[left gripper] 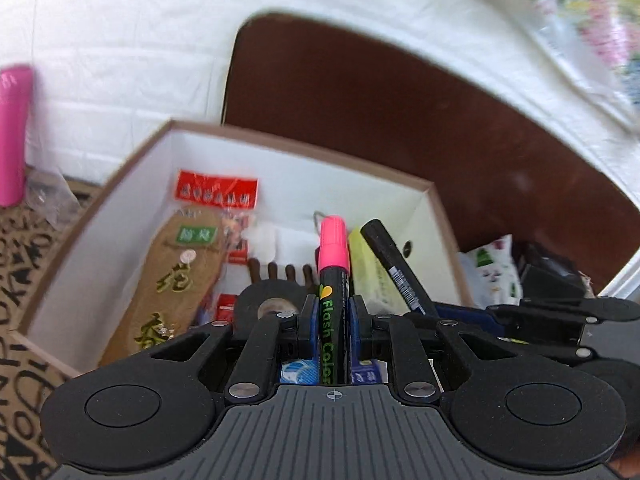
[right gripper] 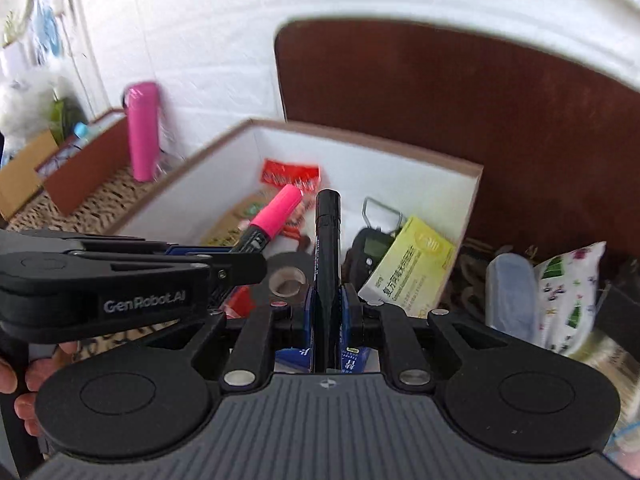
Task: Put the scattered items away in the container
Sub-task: 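Lower both markers into the box and open both tools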
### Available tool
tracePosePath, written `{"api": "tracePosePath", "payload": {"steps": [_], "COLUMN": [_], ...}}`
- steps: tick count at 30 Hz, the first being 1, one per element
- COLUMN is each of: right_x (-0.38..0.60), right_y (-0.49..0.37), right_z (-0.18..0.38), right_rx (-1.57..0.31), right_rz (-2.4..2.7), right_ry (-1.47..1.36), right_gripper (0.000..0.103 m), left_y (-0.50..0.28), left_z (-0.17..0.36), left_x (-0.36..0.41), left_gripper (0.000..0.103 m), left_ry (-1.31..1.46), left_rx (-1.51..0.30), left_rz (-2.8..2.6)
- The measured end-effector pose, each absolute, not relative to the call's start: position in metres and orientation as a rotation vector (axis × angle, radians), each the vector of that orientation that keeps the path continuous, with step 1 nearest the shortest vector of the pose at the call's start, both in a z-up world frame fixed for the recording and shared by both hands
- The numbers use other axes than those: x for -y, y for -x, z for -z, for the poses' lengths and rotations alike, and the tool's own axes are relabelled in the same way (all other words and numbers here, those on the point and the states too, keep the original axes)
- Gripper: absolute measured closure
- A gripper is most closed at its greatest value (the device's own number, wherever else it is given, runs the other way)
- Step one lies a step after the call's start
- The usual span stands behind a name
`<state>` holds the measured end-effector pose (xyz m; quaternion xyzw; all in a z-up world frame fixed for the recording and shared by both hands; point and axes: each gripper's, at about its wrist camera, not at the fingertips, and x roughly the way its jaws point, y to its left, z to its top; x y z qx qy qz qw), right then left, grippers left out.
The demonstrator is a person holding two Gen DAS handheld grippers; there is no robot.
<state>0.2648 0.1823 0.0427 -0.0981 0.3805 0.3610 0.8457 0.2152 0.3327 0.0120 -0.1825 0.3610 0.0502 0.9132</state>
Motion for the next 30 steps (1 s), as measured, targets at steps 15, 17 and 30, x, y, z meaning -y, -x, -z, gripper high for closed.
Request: {"api": "tracePosePath", "payload": {"steps": [15, 17, 30], "right_x": [-0.227, -0.232, -0.229], "right_y": [-0.301, -0.305, -0.3], "right_z": [-0.011, -0.012, -0.031], "right_rx": [-0.888, -0.892, -0.79], "right_rz": [-0.741, -0.744, -0.747], "right_ry": [0.255, 0.248, 0.273], "right_gripper": [0.086, 0.086, 0.008], "left_y": [-0.258, -0.262, -0.242], "left_z": [0.018, 0.016, -0.001], "left_x": [-0.358, -0.362, -0.367], "left_gripper": [0.091, 0.091, 0.004], "left_ry": [0.418, 0.421, 0.404], "left_rx": [-0.797, -0.789, -0.694], "left_rz": [-0.119, -0.133, -0.208]}}
